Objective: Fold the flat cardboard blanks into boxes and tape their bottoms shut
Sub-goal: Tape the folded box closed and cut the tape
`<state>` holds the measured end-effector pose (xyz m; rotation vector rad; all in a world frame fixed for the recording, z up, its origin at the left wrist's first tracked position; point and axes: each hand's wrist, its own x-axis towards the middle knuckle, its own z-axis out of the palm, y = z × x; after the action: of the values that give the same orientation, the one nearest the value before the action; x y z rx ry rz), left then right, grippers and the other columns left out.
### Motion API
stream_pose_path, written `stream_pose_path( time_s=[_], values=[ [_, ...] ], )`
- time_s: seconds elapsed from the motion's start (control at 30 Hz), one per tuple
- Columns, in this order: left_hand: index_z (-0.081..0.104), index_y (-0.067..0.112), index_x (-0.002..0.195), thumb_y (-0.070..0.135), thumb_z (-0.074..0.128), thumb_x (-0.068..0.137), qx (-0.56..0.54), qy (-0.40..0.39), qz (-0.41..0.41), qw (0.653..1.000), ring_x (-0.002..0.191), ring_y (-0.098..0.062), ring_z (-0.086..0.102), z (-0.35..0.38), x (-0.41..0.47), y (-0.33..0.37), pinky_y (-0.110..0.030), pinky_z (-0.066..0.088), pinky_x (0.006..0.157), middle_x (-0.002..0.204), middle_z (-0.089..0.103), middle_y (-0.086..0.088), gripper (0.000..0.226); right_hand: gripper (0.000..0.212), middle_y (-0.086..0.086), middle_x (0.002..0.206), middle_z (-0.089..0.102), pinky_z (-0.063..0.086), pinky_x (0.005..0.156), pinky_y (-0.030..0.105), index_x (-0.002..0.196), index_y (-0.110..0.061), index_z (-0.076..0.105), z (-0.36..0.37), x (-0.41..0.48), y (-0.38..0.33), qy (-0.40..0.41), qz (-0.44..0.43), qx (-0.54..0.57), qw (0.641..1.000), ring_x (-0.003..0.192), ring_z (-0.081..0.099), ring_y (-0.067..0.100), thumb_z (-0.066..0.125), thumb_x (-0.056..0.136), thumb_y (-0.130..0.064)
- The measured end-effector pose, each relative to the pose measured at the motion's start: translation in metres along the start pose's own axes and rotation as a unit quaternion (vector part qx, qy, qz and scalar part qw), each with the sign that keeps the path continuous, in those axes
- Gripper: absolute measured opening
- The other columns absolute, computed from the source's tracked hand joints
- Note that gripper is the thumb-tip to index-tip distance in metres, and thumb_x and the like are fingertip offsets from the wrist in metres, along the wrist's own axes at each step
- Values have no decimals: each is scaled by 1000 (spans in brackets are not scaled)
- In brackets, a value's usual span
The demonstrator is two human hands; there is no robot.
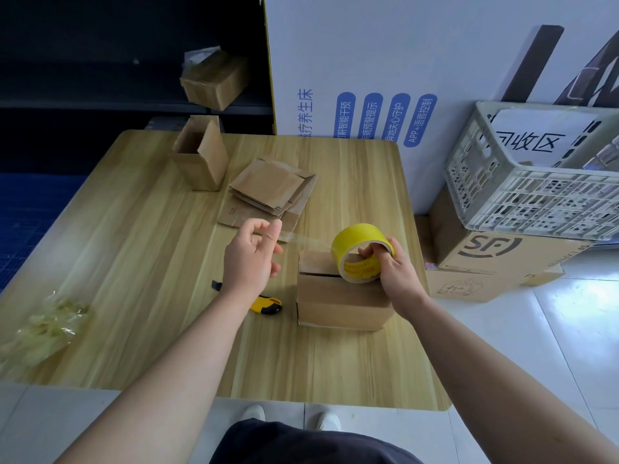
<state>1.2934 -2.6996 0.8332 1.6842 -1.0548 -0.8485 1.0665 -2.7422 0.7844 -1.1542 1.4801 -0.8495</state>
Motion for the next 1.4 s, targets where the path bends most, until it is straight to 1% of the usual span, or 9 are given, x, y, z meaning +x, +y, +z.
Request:
stream_pose_path(
  time_s=[0.23,0.4,0.5,0.63,0.73,0.8,0.93,1.13,1.4],
  values=[
    [59,15,94,26,57,94,-230,-113,-50,965,57,-20,62,-9,1,-4,-28,54,54,74,68,-9,11,22,5,107,67,41,83,31,93,-20,58,0,-1,-1,-2,1,0,1000,101,57,22,40,100,-29],
    [67,3,85,27,54,93,-262,-176,-83,945,66,-22,66,-18,6,-5,-32,56,62,77,68,-12,28,20,3,103,66,39,79,30,95,-18,57,0,-3,-4,-4,-2,9,1000,96,55,19,40,100,-26],
    [61,5,77,41,59,92,-201,-134,-87,966,63,-24,65,-16,9,-7,-31,57,57,73,69,-14,39,13,-9,90,61,39,78,28,100,-20,55,1,-5,-5,1,-17,20,1000,91,53,12,43,100,-23],
    [46,13,94,17,67,90,-44,-87,-65,993,61,-22,64,-8,8,-17,-32,56,58,73,72,-10,22,20,-12,99,58,40,77,20,120,-27,49,2,-7,-8,11,-31,67,997,93,51,-1,40,103,-25],
    [50,16,107,16,68,89,1,-108,-67,992,65,-20,67,-2,8,-33,-32,55,63,77,73,-6,25,15,-12,100,56,41,79,20,100,-32,54,3,-10,-10,20,-30,77,996,94,51,3,42,102,-23],
    [60,10,102,14,67,90,10,-109,-73,991,64,-20,64,2,9,-41,-31,53,62,74,73,-4,14,16,-8,95,57,42,79,24,90,-31,54,4,-12,-12,23,-31,68,997,91,52,9,47,99,-20],
    [66,7,86,13,61,93,-7,-110,-146,983,61,-18,60,8,10,-48,-32,54,58,73,71,-4,10,9,-2,96,58,43,75,23,102,-23,54,5,-12,-12,25,-37,52,998,89,53,11,53,96,-17],
    [56,11,84,21,52,98,-35,-119,-202,972,78,-20,63,17,17,-55,-43,59,79,87,59,-8,18,26,-1,87,57,42,66,26,106,-13,53,5,-13,-9,28,-18,4,999,77,51,12,66,85,-7],
    [55,4,92,29,49,100,-30,-121,-207,970,61,-19,51,25,14,-72,-55,54,87,73,48,-6,27,23,-4,79,55,39,55,10,97,-12,54,4,-9,-3,51,-32,-22,998,63,48,-5,47,87,8]
  ],
)
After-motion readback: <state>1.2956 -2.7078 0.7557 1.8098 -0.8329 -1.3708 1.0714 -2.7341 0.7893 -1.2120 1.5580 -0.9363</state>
